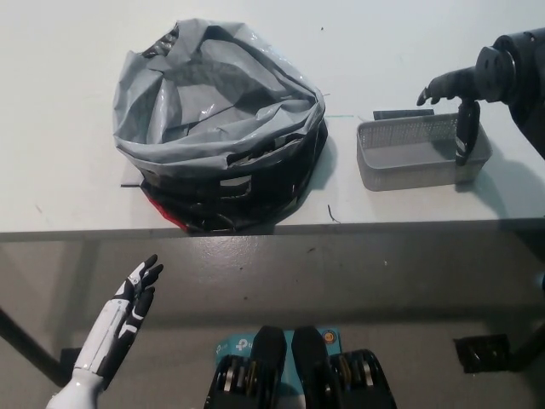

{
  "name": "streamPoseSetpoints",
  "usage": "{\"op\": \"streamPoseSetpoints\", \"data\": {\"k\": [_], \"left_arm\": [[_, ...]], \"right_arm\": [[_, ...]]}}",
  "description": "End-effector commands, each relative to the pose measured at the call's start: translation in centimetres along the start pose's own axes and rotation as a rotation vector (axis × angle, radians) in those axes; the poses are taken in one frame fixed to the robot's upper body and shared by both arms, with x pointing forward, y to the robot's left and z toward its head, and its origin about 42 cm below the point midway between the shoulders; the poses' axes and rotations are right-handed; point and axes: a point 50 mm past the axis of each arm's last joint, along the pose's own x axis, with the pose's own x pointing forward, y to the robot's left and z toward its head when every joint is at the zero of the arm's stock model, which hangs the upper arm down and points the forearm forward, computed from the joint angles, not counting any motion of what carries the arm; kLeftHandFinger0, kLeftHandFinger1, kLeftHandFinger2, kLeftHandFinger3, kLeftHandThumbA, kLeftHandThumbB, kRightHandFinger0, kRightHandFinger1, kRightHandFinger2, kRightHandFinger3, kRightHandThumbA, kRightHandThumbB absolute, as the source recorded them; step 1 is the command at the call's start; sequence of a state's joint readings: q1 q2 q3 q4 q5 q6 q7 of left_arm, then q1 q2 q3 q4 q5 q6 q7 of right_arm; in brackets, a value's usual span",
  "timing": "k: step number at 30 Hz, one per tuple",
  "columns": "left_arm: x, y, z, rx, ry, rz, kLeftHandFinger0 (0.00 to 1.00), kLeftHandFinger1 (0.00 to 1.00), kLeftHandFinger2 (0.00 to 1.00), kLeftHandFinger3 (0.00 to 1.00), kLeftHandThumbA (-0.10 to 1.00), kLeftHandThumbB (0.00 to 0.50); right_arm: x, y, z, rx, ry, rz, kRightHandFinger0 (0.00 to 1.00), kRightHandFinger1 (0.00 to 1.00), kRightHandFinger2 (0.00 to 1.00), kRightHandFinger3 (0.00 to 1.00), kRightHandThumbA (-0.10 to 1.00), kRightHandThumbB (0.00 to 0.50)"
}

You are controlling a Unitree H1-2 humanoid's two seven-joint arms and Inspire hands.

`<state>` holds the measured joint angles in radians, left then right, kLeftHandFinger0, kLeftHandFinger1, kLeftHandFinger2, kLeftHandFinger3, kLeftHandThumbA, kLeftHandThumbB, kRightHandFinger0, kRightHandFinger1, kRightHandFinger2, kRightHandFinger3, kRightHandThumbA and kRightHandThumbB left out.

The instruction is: Use the right hand to pick up a small rectangular container and put it into a plastic bag and lift the bag

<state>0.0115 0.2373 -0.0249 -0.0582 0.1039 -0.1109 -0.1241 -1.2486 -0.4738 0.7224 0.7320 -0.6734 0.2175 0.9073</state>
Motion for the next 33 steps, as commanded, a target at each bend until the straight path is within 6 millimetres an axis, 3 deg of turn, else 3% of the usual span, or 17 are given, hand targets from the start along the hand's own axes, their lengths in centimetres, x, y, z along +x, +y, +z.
{"op": "streamPoseSetpoints", "data": {"k": [1, 15, 24, 33], "left_arm": [[0.5, 0.8, 0.9, 0.041, -0.048, -0.005, 1.00, 1.00, 1.00, 1.00, 1.00, 0.226], [0.9, 0.9, 1.1, 0.044, -0.065, -0.015, 1.00, 1.00, 1.00, 1.00, 1.00, 0.217], [0.8, 0.8, 1.2, 0.042, -0.065, -0.016, 1.00, 1.00, 1.00, 1.00, 1.00, 0.215], [0.8, 0.7, 1.2, 0.040, -0.069, -0.017, 1.00, 1.00, 1.00, 1.00, 1.00, 0.212]], "right_arm": [[-3.0, -4.6, 0.8, -0.004, -0.023, -0.107, 1.00, 1.00, 1.00, 1.00, 1.00, 0.500], [-1.9, -3.2, 2.1, -0.093, -0.045, -0.076, 1.00, 1.00, 1.00, 1.00, 1.00, 0.500], [-0.9, -2.5, 2.4, -0.055, -0.034, -0.051, 1.00, 1.00, 1.00, 1.00, 1.00, 0.500], [-0.8, -3.1, 2.5, -0.040, -0.026, -0.073, 1.00, 1.00, 1.00, 1.00, 1.00, 0.500]]}}
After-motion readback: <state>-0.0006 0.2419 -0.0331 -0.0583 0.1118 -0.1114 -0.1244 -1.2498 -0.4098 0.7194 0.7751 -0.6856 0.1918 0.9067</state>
